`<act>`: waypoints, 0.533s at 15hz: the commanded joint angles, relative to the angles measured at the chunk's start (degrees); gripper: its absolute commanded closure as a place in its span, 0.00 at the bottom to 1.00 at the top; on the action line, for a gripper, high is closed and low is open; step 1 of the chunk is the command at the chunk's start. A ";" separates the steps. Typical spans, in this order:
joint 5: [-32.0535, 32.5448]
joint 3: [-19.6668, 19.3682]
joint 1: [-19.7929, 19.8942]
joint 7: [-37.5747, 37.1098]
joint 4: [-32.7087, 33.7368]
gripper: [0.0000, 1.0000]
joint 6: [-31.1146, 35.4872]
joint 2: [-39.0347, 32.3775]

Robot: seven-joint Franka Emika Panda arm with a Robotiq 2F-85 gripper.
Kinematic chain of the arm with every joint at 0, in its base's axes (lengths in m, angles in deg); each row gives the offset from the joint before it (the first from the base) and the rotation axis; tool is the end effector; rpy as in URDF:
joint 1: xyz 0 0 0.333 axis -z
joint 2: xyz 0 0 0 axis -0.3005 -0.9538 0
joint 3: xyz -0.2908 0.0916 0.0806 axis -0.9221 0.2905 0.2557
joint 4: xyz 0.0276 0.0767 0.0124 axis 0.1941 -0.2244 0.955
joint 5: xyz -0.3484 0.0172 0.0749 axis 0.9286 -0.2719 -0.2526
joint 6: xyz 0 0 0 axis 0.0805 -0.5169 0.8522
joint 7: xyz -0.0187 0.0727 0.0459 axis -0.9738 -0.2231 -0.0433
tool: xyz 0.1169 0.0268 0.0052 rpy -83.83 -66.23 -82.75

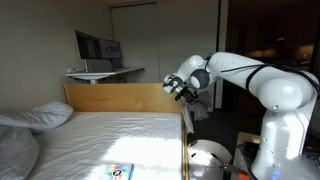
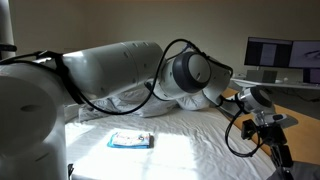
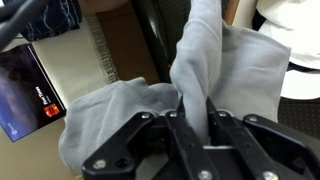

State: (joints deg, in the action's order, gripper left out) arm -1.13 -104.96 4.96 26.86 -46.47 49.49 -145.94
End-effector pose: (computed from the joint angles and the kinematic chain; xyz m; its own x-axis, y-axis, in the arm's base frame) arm 0.5393 -0.4421 0.1861 0.1164 -0.9613 0.2497 -0.6710 0.1092 0.7334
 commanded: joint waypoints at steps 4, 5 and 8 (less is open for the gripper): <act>0.28 -0.40 3.30 3.33 4.03 0.94 -1.17 -1.39; 0.24 -0.33 3.66 3.35 4.43 0.94 -1.23 -1.51; 0.30 -0.33 4.41 3.13 5.46 0.94 -1.41 -1.97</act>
State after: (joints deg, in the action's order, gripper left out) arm -1.03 -105.10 8.44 28.06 -43.65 49.42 -146.89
